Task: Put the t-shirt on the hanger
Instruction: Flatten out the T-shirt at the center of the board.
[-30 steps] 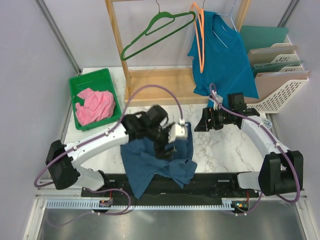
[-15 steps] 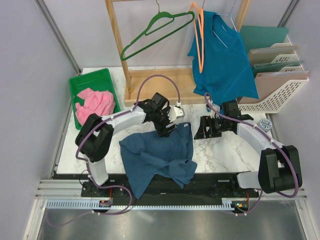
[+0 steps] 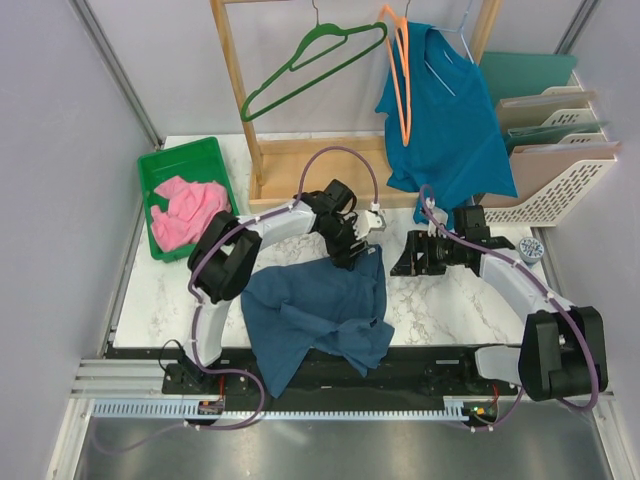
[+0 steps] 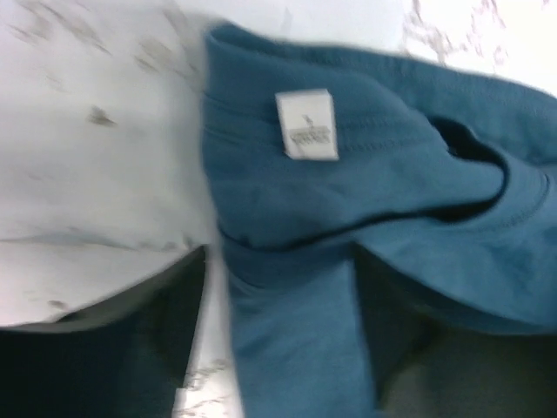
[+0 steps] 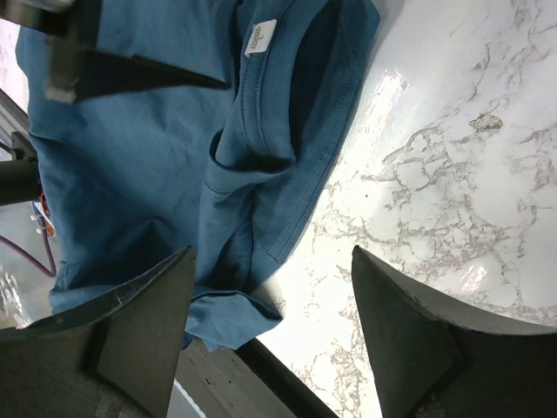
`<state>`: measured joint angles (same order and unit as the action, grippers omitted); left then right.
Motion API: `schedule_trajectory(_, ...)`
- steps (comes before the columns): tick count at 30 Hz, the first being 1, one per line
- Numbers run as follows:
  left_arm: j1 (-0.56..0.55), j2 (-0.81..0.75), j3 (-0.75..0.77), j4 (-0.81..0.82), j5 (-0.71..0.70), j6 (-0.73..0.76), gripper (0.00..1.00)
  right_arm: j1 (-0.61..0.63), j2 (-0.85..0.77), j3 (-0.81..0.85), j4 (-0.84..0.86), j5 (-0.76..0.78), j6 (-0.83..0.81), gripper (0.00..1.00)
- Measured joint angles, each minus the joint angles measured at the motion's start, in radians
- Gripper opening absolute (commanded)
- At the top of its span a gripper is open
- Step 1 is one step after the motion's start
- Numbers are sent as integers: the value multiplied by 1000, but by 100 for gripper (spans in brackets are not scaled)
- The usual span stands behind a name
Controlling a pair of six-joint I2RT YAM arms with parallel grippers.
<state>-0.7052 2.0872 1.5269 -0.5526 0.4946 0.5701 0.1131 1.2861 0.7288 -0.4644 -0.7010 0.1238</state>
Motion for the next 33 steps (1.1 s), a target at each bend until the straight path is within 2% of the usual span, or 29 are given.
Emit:
schedule_trajectory(2, 1, 9, -1, -33, 14, 5, 2, -6, -23, -9, 2, -5, 3, 80)
schedule_trajectory(6, 9, 15, 48, -96, 13, -18, 2, -13, -49, -11, 16, -18, 9, 80)
schedule_trajectory(10, 68, -30, 159, -123, 14, -144, 2, -26, -74, -11, 43, -37, 19, 76)
schedule_trajectory(12, 115, -124, 169, -109, -3, -219, 2, -31, -93, -11, 60, -45, 22, 76)
schedule_trajectory(15, 175, -359, 153, -79, -40, -331, 2, -35, -106, -8, 76, -61, 21, 76)
schedule_trajectory(19, 139, -693, 28, -3, -44, -430, 2, -51, -109, 21, 80, -71, 1, 76)
schedule_trajectory(20, 106, -760, -29, 17, -39, -440, 4, -56, -112, 30, 85, -72, -8, 76)
schedule_trajectory(21, 64, -819, -91, 33, -29, -445, 14, -61, -119, 38, 87, -73, -23, 76)
schedule_trajectory(22, 25, -852, -138, 34, -17, -446, 29, -65, -127, 42, 89, -75, -32, 76)
schedule_trajectory(23, -24, -870, -195, 35, -4, -446, 57, -66, -136, 47, 87, -80, -51, 77)
schedule_trajectory(25, -93, -846, -295, 13, 32, -432, 77, -70, -149, 55, 67, -88, -108, 78)
schedule_trajectory(27, -109, -782, -368, -27, 55, -419, 81, -70, -160, 63, 32, -88, -171, 78)
schedule_trajectory(29, -76, -728, -447, -79, 67, -399, 80, -70, -175, 66, -13, -83, -257, 78)
schedule_trajectory(33, 72, -789, -520, -188, 92, -301, 80, -70, -216, 66, -80, -70, -447, 76)
